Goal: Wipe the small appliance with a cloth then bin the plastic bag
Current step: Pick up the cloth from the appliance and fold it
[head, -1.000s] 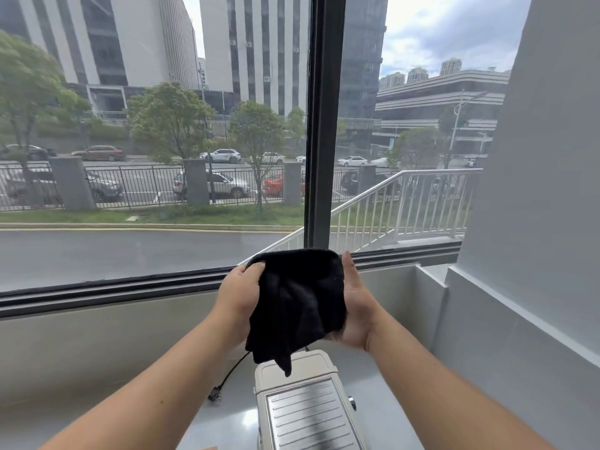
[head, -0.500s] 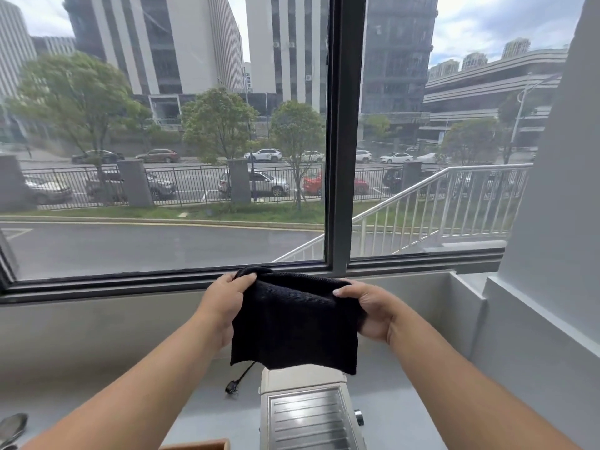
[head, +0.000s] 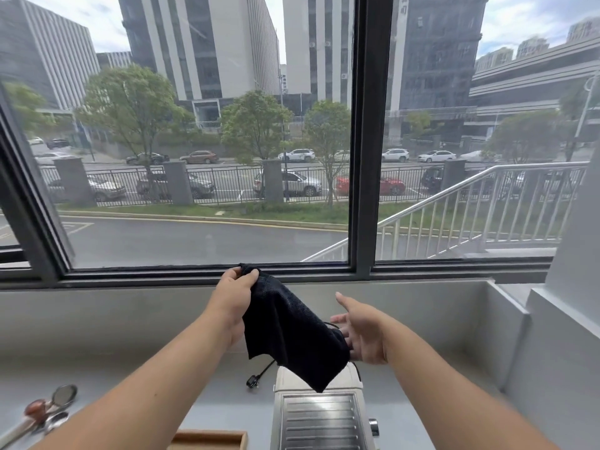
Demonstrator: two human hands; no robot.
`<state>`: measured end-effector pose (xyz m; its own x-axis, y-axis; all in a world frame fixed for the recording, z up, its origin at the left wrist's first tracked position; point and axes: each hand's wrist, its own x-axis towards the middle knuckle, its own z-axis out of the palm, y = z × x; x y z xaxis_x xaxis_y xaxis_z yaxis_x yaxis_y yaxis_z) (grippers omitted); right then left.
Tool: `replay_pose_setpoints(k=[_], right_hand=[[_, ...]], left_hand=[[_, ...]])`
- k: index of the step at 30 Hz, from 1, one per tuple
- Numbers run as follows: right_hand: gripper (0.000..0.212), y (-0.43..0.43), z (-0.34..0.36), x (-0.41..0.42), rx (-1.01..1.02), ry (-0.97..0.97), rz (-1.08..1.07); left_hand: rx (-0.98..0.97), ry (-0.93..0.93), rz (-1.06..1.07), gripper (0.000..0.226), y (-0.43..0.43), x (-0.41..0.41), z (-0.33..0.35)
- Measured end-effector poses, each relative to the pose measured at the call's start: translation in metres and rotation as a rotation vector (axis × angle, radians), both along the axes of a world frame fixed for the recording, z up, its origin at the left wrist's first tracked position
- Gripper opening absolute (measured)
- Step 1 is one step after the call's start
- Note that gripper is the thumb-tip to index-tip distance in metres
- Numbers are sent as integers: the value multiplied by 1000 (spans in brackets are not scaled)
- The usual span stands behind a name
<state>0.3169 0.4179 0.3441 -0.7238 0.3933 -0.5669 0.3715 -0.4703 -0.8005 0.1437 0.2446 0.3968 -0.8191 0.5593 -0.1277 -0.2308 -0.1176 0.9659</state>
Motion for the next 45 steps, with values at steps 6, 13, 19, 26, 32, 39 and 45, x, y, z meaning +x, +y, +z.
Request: replay_pose_setpoints(k=[6,13,19,26,32,39,45], right_hand=[[40,-10,-3,-9,21,237,62],[32,6,14,-15,107,387,-129],[30,6,32,-21,263,367,-149],[27,6,55,-18,648,265,-139],[5,2,60,-21,1080,-7,-157],[19,-5,59,-19,960,-50,-269],[13,-28,58,-28,656,53,-344]], left_hand=[[-56,5,0,24,-22,-17,6],[-209,59,-28,26,-55,-48,11],[-251,105,-151,10,-66,-73,12],[-391,396,-105,45,-68,-99,17],[-635,852,-101,10,-60,-115,14],[-632,924,-124,17,-52,-133,15],[-592,827,-125,15,-50,-138,15]])
